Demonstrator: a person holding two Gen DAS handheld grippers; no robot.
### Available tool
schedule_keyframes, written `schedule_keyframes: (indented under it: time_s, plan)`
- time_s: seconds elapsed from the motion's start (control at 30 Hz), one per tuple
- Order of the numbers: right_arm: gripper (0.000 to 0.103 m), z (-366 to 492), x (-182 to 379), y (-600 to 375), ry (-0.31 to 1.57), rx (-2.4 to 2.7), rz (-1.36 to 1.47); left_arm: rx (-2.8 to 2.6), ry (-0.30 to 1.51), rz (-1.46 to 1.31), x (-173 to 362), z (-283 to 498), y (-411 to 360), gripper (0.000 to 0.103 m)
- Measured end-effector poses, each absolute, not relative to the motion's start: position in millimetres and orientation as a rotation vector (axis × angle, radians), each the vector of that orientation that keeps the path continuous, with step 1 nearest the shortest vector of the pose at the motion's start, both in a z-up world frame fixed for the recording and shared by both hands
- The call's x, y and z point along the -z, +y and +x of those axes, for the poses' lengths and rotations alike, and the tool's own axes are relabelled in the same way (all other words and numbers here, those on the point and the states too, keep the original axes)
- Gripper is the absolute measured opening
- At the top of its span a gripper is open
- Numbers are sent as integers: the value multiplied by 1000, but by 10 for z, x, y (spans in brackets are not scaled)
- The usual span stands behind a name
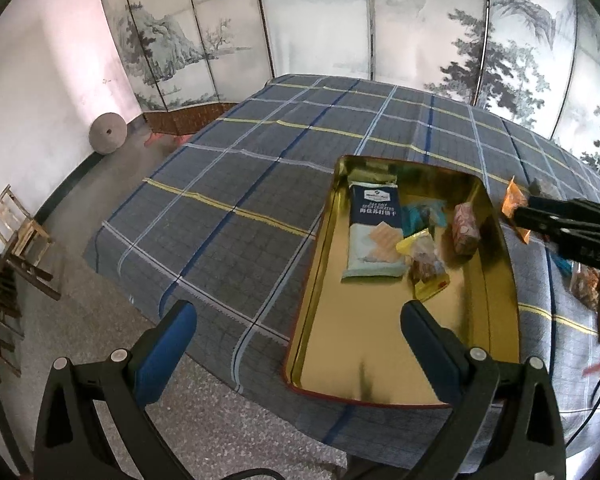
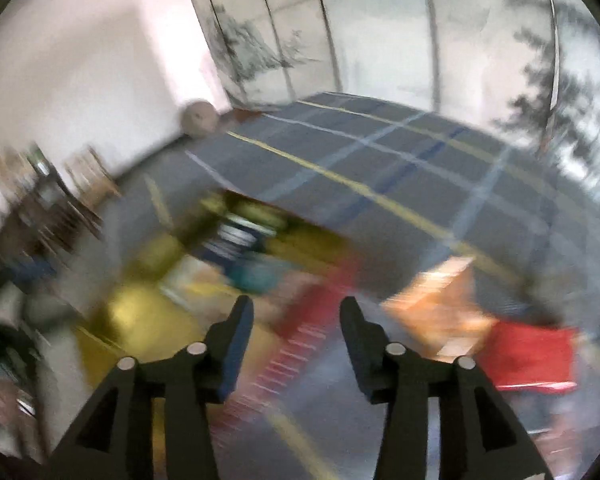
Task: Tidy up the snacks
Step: 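Grasp the orange wrapped pastry with the right gripper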
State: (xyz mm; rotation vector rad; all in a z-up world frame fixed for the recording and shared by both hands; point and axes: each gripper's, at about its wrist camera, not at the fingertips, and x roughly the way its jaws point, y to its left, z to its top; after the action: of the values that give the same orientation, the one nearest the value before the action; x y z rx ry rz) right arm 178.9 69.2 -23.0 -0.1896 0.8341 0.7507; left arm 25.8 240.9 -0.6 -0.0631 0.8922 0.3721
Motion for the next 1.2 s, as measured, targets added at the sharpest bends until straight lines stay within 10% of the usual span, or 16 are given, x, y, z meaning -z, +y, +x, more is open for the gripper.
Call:
schedule_keyframes:
  time_s: [0.53,0.73,1.2]
  plan:
    - [62,2560,748,689,930,-721,-618,-316,918,17,21,499,2026,101]
    - [38,2633,737,604,988,-755,-464,-298,921,68,5,595,1788,101]
    - [38,896,543,-2533,826,-119,-63,107,998,97,-38,552,661,101]
